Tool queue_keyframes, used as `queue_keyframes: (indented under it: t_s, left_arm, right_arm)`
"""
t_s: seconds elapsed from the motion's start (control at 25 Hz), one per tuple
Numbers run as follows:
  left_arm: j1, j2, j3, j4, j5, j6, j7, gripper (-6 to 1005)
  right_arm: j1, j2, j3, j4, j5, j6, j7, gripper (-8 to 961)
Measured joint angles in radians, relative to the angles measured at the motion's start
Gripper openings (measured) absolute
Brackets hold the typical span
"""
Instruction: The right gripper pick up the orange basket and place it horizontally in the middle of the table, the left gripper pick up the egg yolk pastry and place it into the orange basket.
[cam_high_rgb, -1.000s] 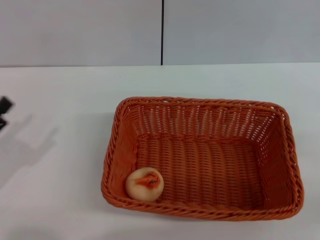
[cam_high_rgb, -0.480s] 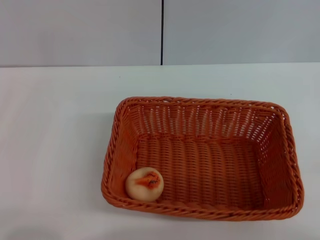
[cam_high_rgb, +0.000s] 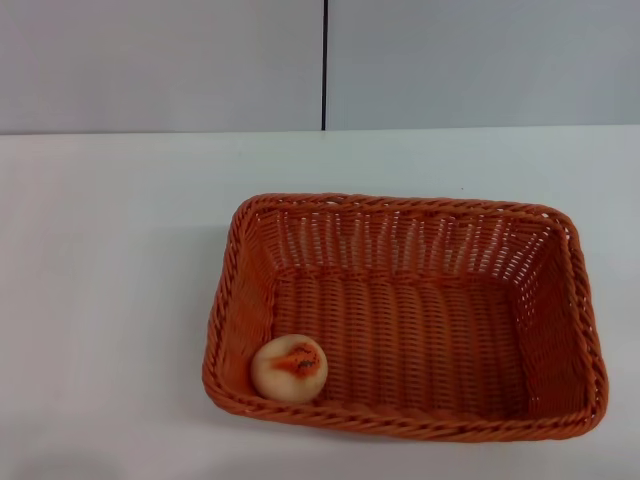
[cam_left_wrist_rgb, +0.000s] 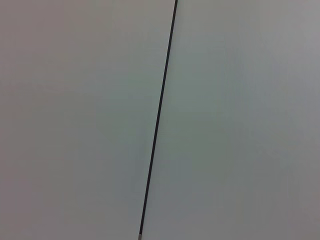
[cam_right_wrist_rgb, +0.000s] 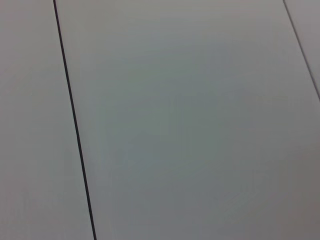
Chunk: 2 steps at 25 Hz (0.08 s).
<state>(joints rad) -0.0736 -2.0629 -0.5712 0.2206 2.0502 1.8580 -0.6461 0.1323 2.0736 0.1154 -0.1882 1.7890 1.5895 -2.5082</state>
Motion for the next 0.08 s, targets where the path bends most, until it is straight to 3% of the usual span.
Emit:
queue_keyframes:
  t_s: [0.08]
  left_arm:
    - [0.0, 0.0, -0.002, -0.005, -0.002, 0.0, 0.0, 788]
  right_arm:
    - [0.006, 0.0, 0.0, -0.001, 0.0, -0.007, -0.001, 598]
